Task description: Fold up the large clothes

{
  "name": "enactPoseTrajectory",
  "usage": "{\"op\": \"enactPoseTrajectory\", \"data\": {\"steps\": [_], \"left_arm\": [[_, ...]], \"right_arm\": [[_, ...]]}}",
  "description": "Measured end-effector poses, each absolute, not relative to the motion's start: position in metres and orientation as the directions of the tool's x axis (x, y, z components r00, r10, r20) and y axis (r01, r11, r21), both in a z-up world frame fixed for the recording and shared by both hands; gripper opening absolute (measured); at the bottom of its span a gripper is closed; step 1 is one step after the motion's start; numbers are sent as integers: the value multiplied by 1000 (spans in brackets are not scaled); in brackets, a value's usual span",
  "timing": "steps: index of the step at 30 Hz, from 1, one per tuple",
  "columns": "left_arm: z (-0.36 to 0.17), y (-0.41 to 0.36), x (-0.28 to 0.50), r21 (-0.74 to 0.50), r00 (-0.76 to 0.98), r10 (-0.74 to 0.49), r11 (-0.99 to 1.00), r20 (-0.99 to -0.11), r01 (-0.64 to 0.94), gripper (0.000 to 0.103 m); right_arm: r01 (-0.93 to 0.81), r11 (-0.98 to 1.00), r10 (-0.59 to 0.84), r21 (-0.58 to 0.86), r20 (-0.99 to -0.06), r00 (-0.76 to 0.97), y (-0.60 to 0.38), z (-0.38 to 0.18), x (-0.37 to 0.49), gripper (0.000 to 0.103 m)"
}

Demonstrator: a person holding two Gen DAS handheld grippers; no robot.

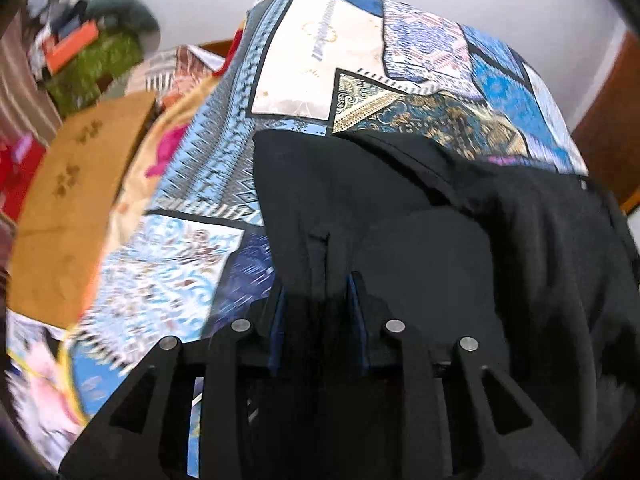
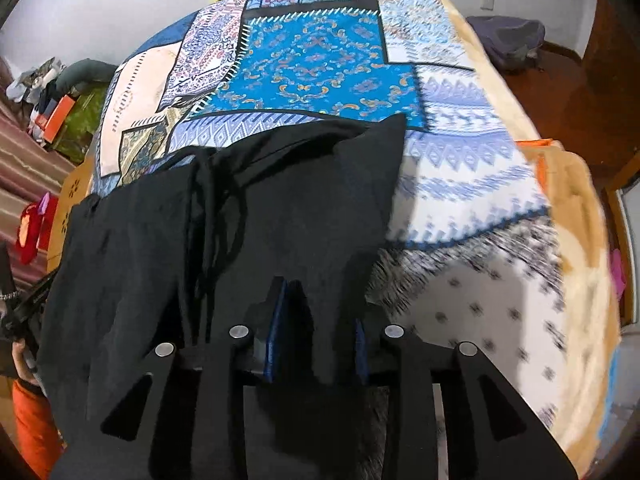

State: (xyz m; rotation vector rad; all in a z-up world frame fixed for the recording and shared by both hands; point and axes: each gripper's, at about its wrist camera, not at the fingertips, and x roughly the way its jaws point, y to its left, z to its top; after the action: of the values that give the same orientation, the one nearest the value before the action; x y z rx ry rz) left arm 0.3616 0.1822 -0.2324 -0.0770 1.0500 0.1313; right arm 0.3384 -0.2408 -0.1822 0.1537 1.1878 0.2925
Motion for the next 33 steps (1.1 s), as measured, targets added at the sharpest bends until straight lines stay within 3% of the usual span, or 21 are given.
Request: {"op": "enactPoseTrajectory", "data": {"steps": [3,5,8,13,18,28,33], "left_arm": [[-214,178,341,38,512,95,992,-854,-121,35],[-200,177,324,49,533,107,991,-839,-122,43],[-181,177,299,58,563,117,991,-818,-122,52],[-160,181,252,44,586,110,991,-803,-126,68],[-166,194,212,6,573,90,989,-815,-147,70],[-253,233,153,-124,397,-12,959,-918,-256,70],[-285,240,140,-220,364,-103,930,-926,-296,70]], "right_arm": [[-186,962,260,201,-884,388,-242,-161,316,31],[-221,961,250,168,-869,427,-244,-144,297,49],[-241,963,229,120,-835,501,-247,-121,269,66],[-268,959,232,96,-809,540,-252,-97,231,69],[-274,956,239,102,-812,532,-259,-99,205,69],[-191,961,265,201,-866,425,-293,-151,170,69],[-151,956,292,252,-878,380,-303,-174,155,69]]}}
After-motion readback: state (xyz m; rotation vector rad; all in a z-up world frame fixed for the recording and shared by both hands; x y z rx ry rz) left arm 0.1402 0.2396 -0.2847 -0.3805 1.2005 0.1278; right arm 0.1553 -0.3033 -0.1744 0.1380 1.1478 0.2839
